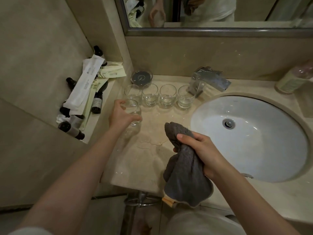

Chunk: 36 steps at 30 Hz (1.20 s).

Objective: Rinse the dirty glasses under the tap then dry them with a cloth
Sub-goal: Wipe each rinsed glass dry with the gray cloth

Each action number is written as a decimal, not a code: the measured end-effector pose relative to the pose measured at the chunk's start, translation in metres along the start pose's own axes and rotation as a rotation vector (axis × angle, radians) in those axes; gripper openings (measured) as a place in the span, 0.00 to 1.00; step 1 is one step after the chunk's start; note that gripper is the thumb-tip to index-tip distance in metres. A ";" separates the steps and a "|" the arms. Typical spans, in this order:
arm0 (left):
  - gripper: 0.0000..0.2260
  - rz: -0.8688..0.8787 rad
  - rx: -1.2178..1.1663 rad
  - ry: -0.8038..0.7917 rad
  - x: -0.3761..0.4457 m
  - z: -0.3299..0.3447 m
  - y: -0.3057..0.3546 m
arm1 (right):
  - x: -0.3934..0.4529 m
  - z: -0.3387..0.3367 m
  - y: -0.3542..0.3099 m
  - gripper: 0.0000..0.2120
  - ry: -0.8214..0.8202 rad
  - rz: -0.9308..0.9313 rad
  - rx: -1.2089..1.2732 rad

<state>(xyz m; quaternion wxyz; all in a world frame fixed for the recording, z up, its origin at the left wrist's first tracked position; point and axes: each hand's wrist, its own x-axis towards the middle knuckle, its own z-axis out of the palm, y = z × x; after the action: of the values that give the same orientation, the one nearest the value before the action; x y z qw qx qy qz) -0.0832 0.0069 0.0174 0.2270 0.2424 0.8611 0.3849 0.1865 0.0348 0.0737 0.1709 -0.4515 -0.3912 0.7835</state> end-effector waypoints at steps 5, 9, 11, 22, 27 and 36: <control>0.41 -0.097 -0.006 0.143 0.022 0.009 -0.019 | 0.004 0.001 0.006 0.04 0.045 0.035 0.023; 0.41 -0.125 -0.019 0.162 0.029 0.016 -0.019 | 0.009 0.001 0.008 0.04 0.052 0.044 0.070; 0.40 -0.122 -0.021 0.167 0.032 0.018 -0.019 | 0.012 0.002 0.009 0.04 0.058 0.044 0.061; 0.39 -0.105 -0.023 0.179 0.040 0.027 -0.024 | 0.015 -0.004 0.012 0.08 0.048 0.070 0.064; 0.39 -0.104 -0.026 0.168 0.040 0.029 -0.026 | 0.015 -0.006 0.013 0.09 0.046 0.082 0.081; 0.40 -0.124 -0.008 0.163 0.045 0.031 -0.025 | 0.015 -0.012 0.017 0.14 0.066 0.093 0.096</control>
<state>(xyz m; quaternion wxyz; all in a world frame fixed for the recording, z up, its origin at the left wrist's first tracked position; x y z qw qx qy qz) -0.1060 0.0364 -0.0298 0.1805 0.1554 0.8887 0.3918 0.1899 0.0388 0.0490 0.1687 -0.4861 -0.3261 0.7930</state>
